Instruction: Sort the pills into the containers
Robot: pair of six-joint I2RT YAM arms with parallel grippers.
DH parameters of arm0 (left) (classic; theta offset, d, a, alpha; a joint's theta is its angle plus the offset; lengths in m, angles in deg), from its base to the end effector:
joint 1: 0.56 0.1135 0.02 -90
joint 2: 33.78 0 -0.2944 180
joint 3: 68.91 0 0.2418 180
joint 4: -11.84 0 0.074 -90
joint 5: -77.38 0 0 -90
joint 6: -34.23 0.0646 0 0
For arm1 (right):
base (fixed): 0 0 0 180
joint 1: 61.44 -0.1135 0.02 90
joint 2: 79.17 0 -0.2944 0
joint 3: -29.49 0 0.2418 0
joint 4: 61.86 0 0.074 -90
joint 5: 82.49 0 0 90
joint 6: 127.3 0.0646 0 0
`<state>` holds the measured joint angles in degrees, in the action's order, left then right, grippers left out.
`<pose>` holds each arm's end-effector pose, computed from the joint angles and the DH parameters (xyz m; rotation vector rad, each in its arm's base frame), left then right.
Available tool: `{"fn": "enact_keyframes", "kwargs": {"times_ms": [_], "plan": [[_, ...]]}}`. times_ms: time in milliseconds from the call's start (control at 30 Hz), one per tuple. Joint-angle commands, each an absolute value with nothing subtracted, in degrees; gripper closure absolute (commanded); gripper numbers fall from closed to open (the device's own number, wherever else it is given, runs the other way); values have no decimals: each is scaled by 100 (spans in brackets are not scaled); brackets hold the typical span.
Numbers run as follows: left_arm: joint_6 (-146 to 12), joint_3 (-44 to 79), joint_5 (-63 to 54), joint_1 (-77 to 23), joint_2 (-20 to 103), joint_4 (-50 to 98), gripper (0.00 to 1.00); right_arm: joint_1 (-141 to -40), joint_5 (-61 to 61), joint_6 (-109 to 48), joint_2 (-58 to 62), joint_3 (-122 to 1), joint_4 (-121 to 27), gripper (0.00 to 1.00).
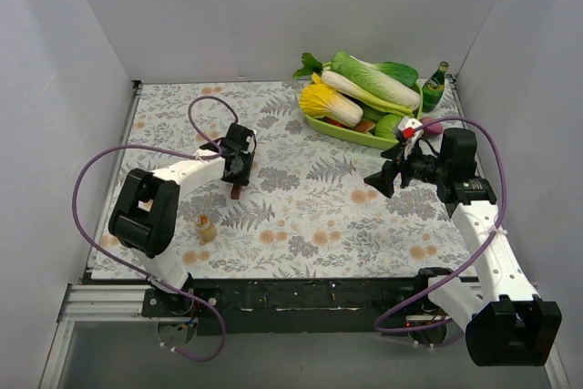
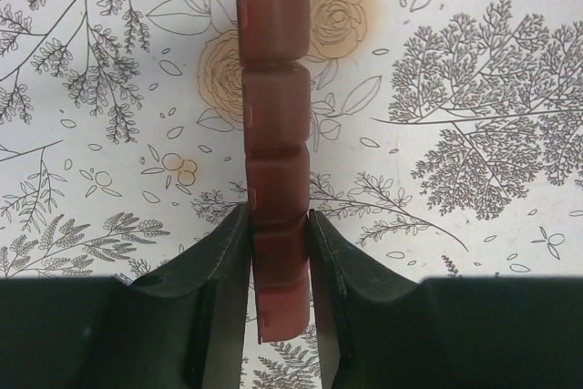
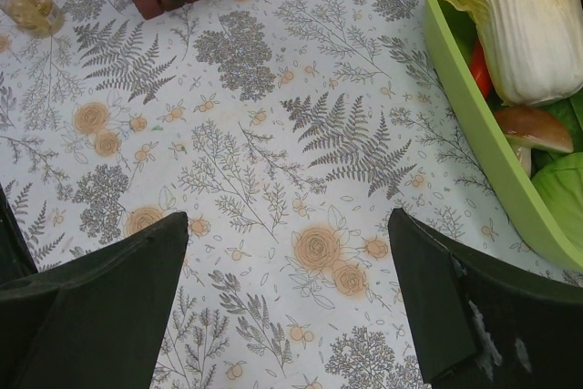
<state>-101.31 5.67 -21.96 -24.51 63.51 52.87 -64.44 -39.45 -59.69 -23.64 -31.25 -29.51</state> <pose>0.3162 -0.1290 0.1886 -0.5498 2.6119 -0.1756 0.1965 0.0576 0.3243 -0.8949 1.7146 0.6081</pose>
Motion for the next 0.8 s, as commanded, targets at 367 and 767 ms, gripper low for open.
{"fn": "enact_keyframes", "kwargs": {"times_ms": [367, 767], "plan": [[-8795, -12, -5109, -5486, 6368, 4310, 92, -6407, -3855, -6129, -2521, -3295, -2921, 2], [-9258, -198, -6519, -7315, 7266, 3675, 49, -6407, -3679, -6234, -2573, -3392, -2754, 2]]}}
